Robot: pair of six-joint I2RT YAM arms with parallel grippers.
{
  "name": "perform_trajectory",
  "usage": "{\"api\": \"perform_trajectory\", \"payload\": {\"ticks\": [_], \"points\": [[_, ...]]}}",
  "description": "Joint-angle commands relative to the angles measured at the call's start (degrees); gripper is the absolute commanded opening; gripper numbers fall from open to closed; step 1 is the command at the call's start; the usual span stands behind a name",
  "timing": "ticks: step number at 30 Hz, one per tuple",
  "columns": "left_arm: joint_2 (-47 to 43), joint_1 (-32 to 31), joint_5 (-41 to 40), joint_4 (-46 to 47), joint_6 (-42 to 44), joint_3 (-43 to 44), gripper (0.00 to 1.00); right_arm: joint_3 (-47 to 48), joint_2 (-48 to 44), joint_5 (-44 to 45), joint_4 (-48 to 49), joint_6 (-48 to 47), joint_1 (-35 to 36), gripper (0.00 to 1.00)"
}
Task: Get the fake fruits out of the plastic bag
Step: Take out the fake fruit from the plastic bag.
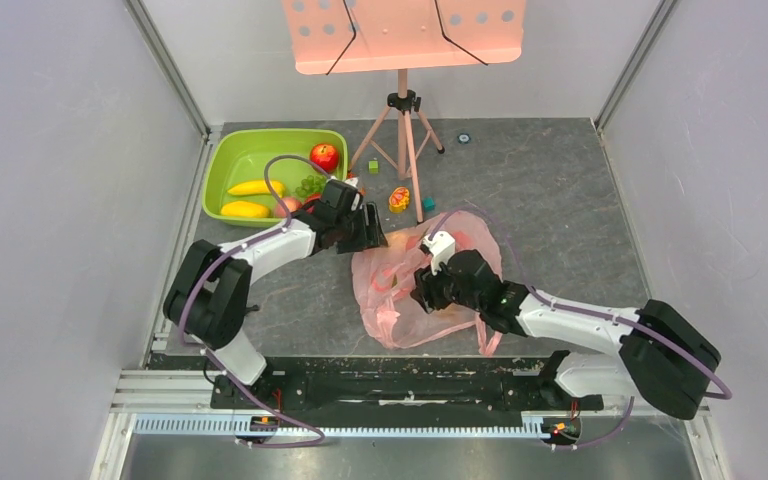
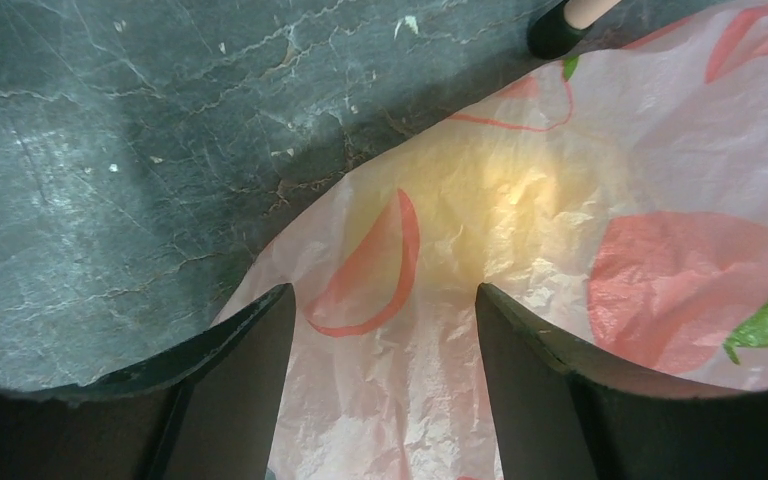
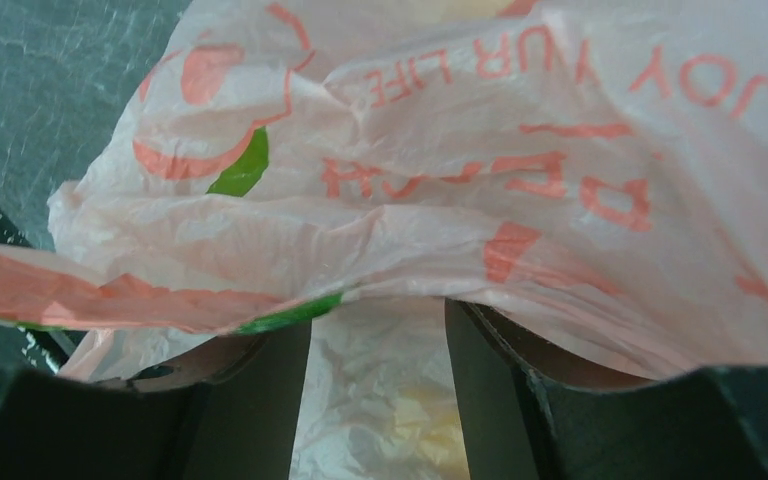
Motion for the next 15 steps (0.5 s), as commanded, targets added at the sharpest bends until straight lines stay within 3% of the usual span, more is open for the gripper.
{"api": "perform_trajectory", "payload": {"ticks": [1,8,15], "points": [[2.25,-0.78,-0.94,2.18,-0.48,2.42,0.72,3.1,1.78,3.68,6.9,-0.48,0.28,0.56],[5.2,-1.81,-0.41,2.53,-0.63,2.58,0.69,6.28,7.28,2.44,8.63,-1.46,0.25,0.67],[7.44,-3.33,0.49,2.71,-0.3,3.31,0.65,7.88,11.39,1.84,11.16,-3.46,0.23,0.87]]}}
